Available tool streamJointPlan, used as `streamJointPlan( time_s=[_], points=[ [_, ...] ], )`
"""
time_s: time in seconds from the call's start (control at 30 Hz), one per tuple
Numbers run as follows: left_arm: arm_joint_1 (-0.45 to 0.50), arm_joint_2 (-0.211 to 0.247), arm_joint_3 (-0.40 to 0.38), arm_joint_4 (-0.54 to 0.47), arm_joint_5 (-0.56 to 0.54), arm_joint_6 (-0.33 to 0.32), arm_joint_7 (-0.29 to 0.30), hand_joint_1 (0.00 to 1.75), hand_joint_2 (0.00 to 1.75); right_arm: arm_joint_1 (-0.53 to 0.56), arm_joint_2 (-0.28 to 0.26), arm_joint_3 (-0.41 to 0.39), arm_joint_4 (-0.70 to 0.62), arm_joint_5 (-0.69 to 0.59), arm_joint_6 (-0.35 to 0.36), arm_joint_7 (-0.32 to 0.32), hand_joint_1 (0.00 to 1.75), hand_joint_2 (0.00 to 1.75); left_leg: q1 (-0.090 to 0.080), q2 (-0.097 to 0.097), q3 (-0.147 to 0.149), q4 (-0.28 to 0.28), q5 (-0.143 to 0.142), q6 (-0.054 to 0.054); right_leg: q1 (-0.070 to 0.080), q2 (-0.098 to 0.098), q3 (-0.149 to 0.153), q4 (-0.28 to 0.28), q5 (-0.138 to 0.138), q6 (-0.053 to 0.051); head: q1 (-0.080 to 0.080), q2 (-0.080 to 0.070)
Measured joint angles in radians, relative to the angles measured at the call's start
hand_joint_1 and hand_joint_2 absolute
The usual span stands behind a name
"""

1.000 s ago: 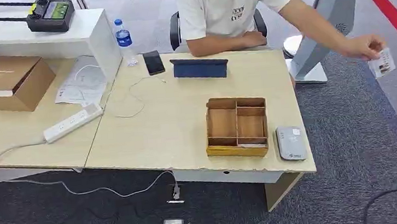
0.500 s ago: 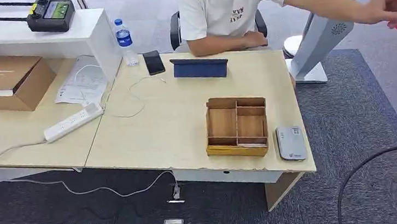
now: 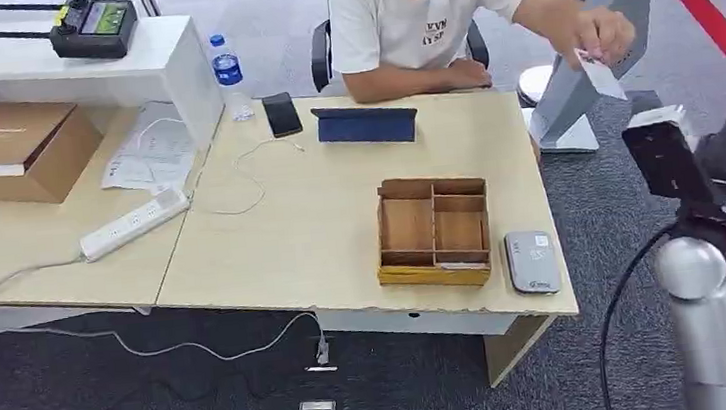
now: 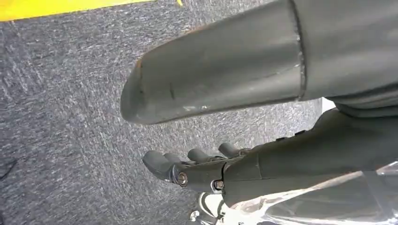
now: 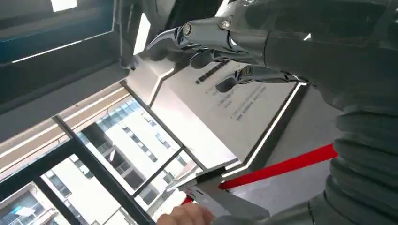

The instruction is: Pass the card to the sensor for recognition and then transmit it.

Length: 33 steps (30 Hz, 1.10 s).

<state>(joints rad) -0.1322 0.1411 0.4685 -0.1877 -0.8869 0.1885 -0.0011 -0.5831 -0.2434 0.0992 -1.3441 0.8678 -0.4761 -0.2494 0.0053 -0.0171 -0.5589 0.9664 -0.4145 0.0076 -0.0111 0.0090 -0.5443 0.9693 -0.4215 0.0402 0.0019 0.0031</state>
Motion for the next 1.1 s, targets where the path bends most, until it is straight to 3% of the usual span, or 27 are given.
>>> streamJointPlan(
  time_s=[0.23, 0.5, 0.77, 1.03, 1.07, 1.1],
  points=[
    [0.002, 0.007, 0.000, 0.000, -0.008, -0.010, 0.002, 0.00, 0.00, -0.136, 0.012, 0.078, 0.213, 0.055, -0.012, -0.002, 0.00, 1.75, 0.000, 0.000, 0.000, 0.000, 0.000, 0.000, 0.000, 0.000, 0.000, 0.000, 0.000, 0.000, 0.000, 0.000],
    [0.003, 0.009, 0.000, 0.000, -0.011, -0.013, 0.003, 0.00, 0.00, -0.188, 0.018, 0.123, 0.348, 0.068, -0.014, -0.002, 0.00, 1.75, 0.000, 0.000, -0.001, 0.000, 0.000, 0.000, 0.000, 0.000, -0.002, 0.000, 0.000, 0.000, -0.001, 0.000],
    [0.003, 0.016, 0.000, 0.000, -0.017, -0.025, 0.003, 0.00, 0.00, -0.330, 0.020, 0.179, 0.552, 0.055, 0.003, -0.029, 0.00, 1.75, 0.000, 0.000, -0.002, 0.000, 0.000, 0.000, 0.000, 0.000, -0.002, 0.000, 0.000, 0.000, 0.000, 0.000],
    [0.003, 0.017, 0.000, 0.000, -0.018, -0.027, 0.003, 0.00, 0.00, -0.400, 0.030, 0.211, 0.680, 0.047, -0.005, -0.040, 0.00, 1.75, 0.000, 0.000, -0.002, 0.000, 0.000, 0.000, 0.000, 0.000, -0.003, 0.000, 0.000, 0.000, 0.000, 0.000],
    [0.003, 0.017, 0.000, 0.000, -0.019, -0.026, 0.003, 0.00, 0.00, -0.408, 0.032, 0.212, 0.697, 0.044, -0.006, -0.040, 0.12, 1.75, 0.000, 0.000, -0.002, 0.000, 0.000, 0.000, 0.000, 0.000, -0.003, 0.000, 0.000, 0.000, 0.000, 0.000],
    [0.003, 0.017, 0.000, 0.000, -0.020, -0.024, 0.003, 0.00, 0.00, -0.416, 0.034, 0.214, 0.712, 0.041, -0.006, -0.040, 1.68, 1.75, 0.000, 0.000, -0.002, 0.000, 0.000, 0.000, 0.000, 0.000, -0.003, 0.000, 0.000, 0.000, 0.000, 0.000]
  ],
)
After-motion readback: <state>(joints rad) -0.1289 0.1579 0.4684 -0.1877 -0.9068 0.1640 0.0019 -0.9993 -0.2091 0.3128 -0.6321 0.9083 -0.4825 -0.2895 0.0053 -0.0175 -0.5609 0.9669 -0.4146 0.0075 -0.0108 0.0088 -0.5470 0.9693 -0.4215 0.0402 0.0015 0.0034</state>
